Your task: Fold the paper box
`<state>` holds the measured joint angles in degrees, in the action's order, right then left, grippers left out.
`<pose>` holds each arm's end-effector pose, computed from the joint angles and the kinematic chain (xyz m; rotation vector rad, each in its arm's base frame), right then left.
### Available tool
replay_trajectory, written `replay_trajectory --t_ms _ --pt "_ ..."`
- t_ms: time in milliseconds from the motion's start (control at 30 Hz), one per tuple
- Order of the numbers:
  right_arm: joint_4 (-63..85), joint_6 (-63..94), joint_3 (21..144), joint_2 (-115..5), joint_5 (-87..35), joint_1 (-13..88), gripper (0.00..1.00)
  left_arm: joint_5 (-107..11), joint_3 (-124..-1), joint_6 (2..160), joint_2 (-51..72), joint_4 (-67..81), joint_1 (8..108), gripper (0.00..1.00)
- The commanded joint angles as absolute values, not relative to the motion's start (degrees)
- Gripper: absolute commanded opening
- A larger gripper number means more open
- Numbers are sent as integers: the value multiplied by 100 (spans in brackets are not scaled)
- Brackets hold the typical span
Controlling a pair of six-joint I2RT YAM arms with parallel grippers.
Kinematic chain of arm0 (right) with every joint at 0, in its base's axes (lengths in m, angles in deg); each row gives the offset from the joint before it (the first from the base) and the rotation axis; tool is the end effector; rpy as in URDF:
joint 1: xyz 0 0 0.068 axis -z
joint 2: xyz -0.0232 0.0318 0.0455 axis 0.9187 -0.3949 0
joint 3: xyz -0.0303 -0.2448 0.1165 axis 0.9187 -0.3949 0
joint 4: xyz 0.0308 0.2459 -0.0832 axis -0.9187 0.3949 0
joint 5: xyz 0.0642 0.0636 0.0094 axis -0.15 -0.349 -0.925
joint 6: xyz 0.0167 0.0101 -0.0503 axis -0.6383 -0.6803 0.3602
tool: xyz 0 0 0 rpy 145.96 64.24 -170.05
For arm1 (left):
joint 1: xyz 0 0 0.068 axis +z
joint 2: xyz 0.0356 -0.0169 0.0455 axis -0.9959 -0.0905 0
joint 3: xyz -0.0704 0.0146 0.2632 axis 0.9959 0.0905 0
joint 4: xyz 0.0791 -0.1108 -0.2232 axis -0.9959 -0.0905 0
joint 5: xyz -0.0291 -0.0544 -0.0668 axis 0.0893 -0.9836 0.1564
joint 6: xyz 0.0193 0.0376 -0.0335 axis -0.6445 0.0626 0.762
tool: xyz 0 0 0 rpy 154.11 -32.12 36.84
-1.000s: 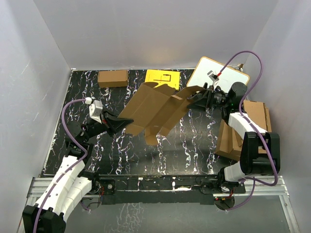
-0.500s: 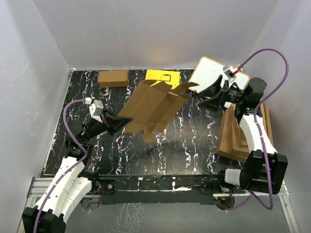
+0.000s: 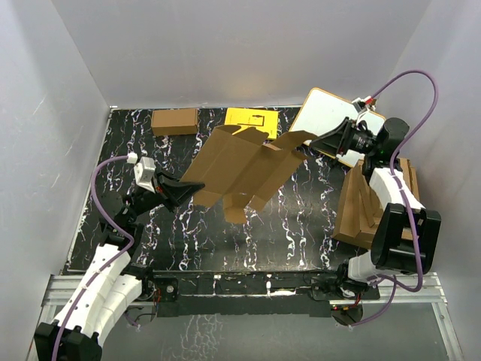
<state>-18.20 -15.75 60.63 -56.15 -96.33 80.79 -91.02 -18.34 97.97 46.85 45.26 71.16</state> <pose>0.3094 -0.0415 0.3113 -0.3905 1.7057 1.3588 0.1386 -0.0624 0.3385 0.7102 1.1372 -1.1055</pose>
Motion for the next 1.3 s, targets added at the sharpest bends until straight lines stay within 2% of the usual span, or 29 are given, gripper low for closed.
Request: replay_trajectory --t_ms 0,100,467,667,900,1000,1233,1267 --pt "-3028 -2433 6154 -5499 -9885 7825 56 -9199 -1795 9965 4684 5020 7138 0" --pt "-3060 -2385 5934 -5268 -9878 7666 66 -9198 -1778 9965 4679 5065 7145 0" --pt "-2647 -1946 5822 -5249 -9914 7219 63 -9155 -1691 10195 4653 5456 7142 0" --pt "-2676 -1852 5728 -5136 -9967 7058 54 -9154 -1685 10296 4590 5635 7140 0" --pt "-2721 -1857 5720 -5094 -10032 7032 26 -9112 -1681 10372 4503 5778 7145 0" --pt "-2729 -1832 5712 -5057 -10042 7034 10 -9081 -1678 10316 4503 5709 7145 0" --pt "-2525 -1581 5689 -4925 -10034 7038 8 -8899 -1649 10177 4503 5449 7143 0" --pt "-2426 -1487 5732 -4911 -10033 7060 15 -8819 -1645 10184 4512 5394 7137 0"
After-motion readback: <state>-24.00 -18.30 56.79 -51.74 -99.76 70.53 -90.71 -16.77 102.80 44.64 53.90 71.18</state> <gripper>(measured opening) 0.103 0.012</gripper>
